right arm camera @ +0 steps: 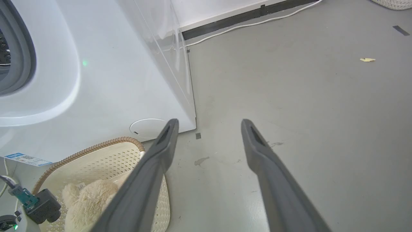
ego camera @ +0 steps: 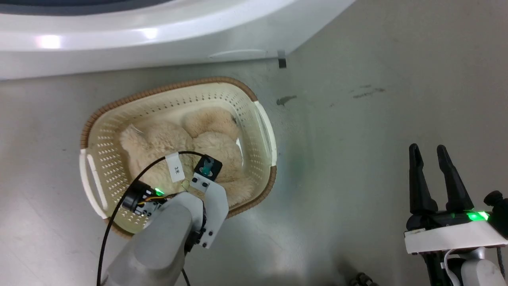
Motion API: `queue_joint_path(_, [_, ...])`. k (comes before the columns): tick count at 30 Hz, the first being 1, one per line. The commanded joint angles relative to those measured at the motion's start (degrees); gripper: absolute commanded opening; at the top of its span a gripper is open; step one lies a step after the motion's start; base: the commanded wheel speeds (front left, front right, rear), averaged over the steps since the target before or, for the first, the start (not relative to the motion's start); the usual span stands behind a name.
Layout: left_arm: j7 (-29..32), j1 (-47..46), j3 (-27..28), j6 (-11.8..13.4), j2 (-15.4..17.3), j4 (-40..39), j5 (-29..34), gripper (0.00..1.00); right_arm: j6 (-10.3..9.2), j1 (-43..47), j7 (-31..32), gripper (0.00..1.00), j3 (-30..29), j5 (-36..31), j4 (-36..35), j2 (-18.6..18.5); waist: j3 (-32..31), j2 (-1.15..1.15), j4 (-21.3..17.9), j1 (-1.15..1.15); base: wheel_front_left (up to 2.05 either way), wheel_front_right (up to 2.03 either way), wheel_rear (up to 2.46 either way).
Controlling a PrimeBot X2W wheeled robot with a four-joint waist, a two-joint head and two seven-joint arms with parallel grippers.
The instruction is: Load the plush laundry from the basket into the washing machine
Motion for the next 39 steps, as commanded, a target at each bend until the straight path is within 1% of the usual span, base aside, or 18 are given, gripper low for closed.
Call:
queue_joint_path(1, [0.8, -1.8, -0.9, 0.1, 0.6, 1.1, -0.2, 1.00, 0.04, -1.3, -0.6, 1.00, 0.0, 0.8, -0.2, -0.1, 1.4, 0.00, -0.8, -0.01, 0.00, 0.00, 0.00])
queue_joint_path(4, [1.4, -3.3, -1.9, 0.6, 1.3, 1.8, -0.3, 1.00, 0.04, -1.5, -1.0, 1.00, 0.0, 1.7, -0.3, -0.1, 3.0, 0.00, -1.3, -0.01, 0.00, 0.00, 0.00])
queue_joint_path(9, [-0.2, -6.2, -3.5, 3.1, 2.7, 2.5, 0.4, 1.00, 0.04, -2.0, -1.6, 1.00, 0.3, 3.3, -0.3, -0.1, 5.7, 0.00, -2.2, -0.01, 0.00, 0.00, 0.00])
queue_joint_path(12, [-0.8, -7.7, -4.6, 3.8, 3.1, 3.3, 0.3, 1.00, 0.04, -2.3, -1.9, 1.00, 0.5, 4.3, -0.2, -0.1, 7.3, 0.00, -2.8, -0.01, 0.00, 0.00, 0.00])
queue_joint_path(17, [-0.5, -10.0, -6.4, 3.5, 3.4, 5.4, -0.5, 1.00, 0.05, -2.7, -2.5, 1.00, 0.6, 5.7, 0.0, -0.1, 9.8, 0.00, -3.7, -0.01, 0.00, 0.00, 0.00])
queue_joint_path(21, [-1.9, -10.6, -6.3, 3.5, 3.3, 5.4, -1.0, 1.00, 0.05, -2.7, -2.5, 1.00, 0.5, 5.9, 0.0, -0.1, 10.5, 0.00, -3.9, -0.01, 0.00, 0.00, 0.00])
queue_joint_path(22, [-2.4, -10.7, -6.3, 3.4, 3.3, 5.3, -1.1, 0.31, 0.05, -2.6, -2.5, 1.00, 0.5, 5.9, 0.1, -0.1, 10.6, 0.00, -3.9, -0.01, 0.00, 0.00, 0.00])
queue_joint_path(23, [-2.8, -10.7, -6.2, 3.4, 3.2, 5.4, -1.4, 0.00, 0.05, -2.6, -2.5, 1.00, 0.5, 5.9, 0.1, -0.1, 10.7, 0.00, -3.8, -0.01, 0.00, 0.00, 0.00])
queue_joint_path(30, [-5.2, -10.3, -5.3, 3.0, 2.5, 5.9, -3.4, 0.00, 0.05, -2.9, -2.5, 1.00, 0.8, 5.8, 0.9, -0.1, 9.9, 0.00, -3.1, -0.01, 0.00, 0.00, 0.00])
queue_joint_path(39, [-7.7, -9.4, -4.8, 2.1, 0.3, 6.8, -6.0, 0.00, 0.05, -3.4, -2.5, 1.00, 0.4, 4.7, 2.1, -0.1, 6.1, 0.00, -0.8, -0.01, 0.00, 0.00, 0.00])
